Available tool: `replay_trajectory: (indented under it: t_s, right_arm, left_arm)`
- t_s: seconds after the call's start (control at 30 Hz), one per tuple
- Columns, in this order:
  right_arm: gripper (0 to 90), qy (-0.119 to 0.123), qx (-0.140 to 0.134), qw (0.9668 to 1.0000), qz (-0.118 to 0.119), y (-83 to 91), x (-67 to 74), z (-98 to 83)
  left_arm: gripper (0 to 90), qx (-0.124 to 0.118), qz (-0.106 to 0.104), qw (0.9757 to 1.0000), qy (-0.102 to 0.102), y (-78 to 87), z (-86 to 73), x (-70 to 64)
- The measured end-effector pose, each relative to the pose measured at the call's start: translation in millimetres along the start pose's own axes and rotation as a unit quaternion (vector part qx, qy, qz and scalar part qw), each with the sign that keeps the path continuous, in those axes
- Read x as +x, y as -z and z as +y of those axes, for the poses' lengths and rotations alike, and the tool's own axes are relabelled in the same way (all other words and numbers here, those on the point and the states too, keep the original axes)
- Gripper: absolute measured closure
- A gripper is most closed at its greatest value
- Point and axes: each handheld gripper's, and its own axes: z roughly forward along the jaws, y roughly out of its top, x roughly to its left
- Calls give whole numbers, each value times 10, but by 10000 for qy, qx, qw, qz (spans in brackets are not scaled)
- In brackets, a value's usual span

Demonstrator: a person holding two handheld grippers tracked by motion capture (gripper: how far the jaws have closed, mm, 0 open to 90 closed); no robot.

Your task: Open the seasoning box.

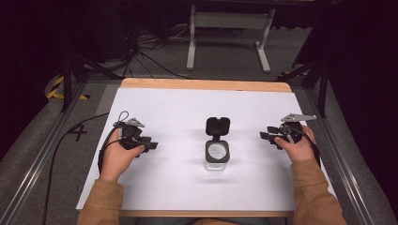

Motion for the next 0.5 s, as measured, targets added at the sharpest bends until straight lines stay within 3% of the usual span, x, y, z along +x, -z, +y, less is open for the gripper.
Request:
replay_trajectory:
  t_s: [0.1,0.2,0.33,0.5]
  right_arm:
    - [517,-39,94,9999,-21,-46,-30,-39]
    - [515,-112,182,9997,79,-140,-37,-92]
    - [512,46,376,9993,72,-282,-13,-158]
    - [491,153,395,9991,53,-344,16,-193]
  left_arm:
    - [577,35,-14,10000,-5,-26,-12,29]
    - [573,2,-161,9999,23,-79,-32,53]
    - [570,45,-224,9997,-118,-149,-46,59]
    - [568,27,-250,9994,-238,-182,-34,48]
